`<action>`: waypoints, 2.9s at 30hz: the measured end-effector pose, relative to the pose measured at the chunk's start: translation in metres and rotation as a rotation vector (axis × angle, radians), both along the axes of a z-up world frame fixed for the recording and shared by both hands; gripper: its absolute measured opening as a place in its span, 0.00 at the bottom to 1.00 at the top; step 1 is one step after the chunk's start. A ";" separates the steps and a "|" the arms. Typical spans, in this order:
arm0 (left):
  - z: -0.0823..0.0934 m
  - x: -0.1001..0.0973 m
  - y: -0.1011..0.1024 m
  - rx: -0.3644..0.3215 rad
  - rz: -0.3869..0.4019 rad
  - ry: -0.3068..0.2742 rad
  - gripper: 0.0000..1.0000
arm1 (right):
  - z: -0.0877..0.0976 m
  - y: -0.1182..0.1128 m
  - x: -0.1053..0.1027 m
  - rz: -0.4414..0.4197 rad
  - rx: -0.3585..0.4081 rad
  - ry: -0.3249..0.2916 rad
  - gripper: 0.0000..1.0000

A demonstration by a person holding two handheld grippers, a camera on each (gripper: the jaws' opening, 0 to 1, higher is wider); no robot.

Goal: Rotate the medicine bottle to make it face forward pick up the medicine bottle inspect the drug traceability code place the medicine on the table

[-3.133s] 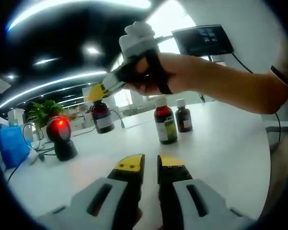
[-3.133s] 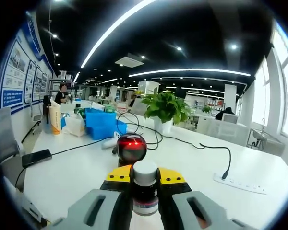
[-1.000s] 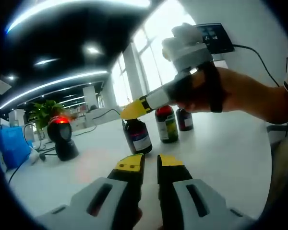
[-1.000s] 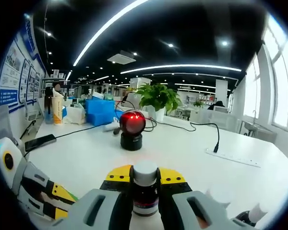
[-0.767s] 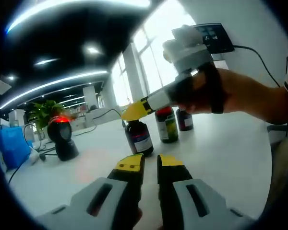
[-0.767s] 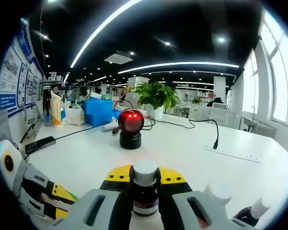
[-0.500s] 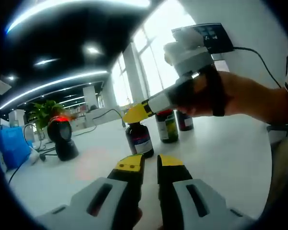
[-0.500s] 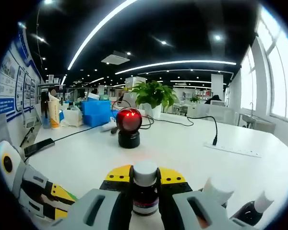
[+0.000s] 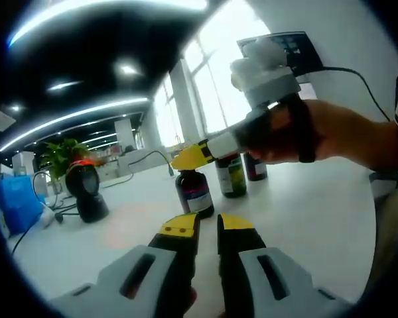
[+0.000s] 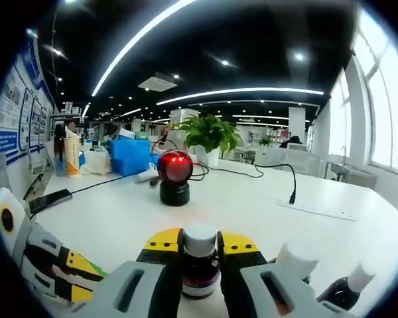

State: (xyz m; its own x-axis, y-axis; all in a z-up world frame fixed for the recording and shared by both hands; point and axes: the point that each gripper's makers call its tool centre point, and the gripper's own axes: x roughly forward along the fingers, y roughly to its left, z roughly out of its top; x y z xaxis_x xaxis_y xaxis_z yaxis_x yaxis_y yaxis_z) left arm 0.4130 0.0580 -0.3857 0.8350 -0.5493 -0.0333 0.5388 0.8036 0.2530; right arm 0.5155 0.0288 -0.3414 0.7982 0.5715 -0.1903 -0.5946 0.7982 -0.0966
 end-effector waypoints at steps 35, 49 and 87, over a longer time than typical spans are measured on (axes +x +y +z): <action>0.001 0.000 0.000 -0.011 -0.004 0.003 0.03 | 0.017 -0.013 -0.037 0.029 0.048 -0.046 0.00; 0.002 0.000 0.000 -0.006 -0.001 0.005 0.03 | 0.010 -0.016 -0.045 0.046 0.058 -0.021 0.00; 0.000 0.000 0.000 0.025 0.017 0.000 0.03 | -0.003 -0.089 -0.096 0.067 0.067 -0.047 0.00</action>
